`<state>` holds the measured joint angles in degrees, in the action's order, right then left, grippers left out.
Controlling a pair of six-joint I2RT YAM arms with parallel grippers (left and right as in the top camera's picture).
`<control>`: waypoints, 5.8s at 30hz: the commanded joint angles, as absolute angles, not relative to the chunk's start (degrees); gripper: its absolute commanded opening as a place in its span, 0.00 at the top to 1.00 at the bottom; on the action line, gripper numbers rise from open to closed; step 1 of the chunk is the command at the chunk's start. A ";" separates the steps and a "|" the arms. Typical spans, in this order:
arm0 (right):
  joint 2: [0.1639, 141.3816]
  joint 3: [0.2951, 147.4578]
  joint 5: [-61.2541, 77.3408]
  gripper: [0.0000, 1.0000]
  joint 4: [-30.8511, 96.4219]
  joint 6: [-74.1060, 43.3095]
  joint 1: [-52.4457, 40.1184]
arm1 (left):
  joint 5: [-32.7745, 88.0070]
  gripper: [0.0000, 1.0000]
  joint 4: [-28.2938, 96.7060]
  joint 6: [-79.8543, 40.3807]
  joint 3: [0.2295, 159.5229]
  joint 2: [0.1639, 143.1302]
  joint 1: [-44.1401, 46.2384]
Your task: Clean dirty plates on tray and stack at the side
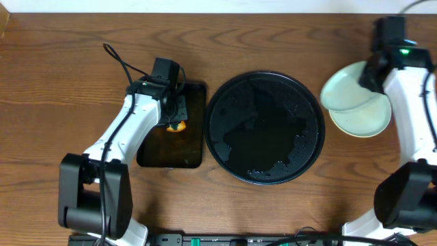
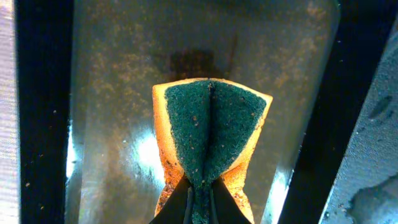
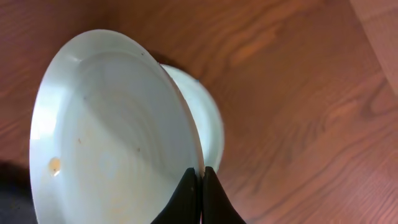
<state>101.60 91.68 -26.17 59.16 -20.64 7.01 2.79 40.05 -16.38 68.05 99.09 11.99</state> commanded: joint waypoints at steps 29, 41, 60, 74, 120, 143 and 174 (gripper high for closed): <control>100.73 86.74 6.33 0.66 63.07 -15.57 15.64 | 2.11 0.92 36.01 -4.69 67.72 102.74 11.79; 100.73 86.74 6.28 0.66 63.92 -14.17 15.14 | 4.71 0.93 34.76 -3.49 67.70 111.74 11.35; 100.73 86.72 6.24 0.67 64.10 -13.19 15.14 | 21.45 0.92 33.65 -4.43 67.85 109.84 10.11; 100.75 86.72 6.24 0.68 64.12 -12.97 15.14 | 7.44 0.84 33.78 -10.20 68.12 107.57 10.20; 74.96 62.89 5.78 0.01 50.68 -5.54 4.95 | 6.37 0.20 47.99 -9.50 54.70 62.46 6.17; 50.96 51.62 2.39 0.01 52.53 -5.54 2.81 | 6.37 0.19 44.91 -8.86 45.36 39.68 6.17; 18.48 24.51 4.97 0.01 20.38 -2.90 -0.12 | 6.37 0.19 44.91 -8.88 45.36 39.70 6.17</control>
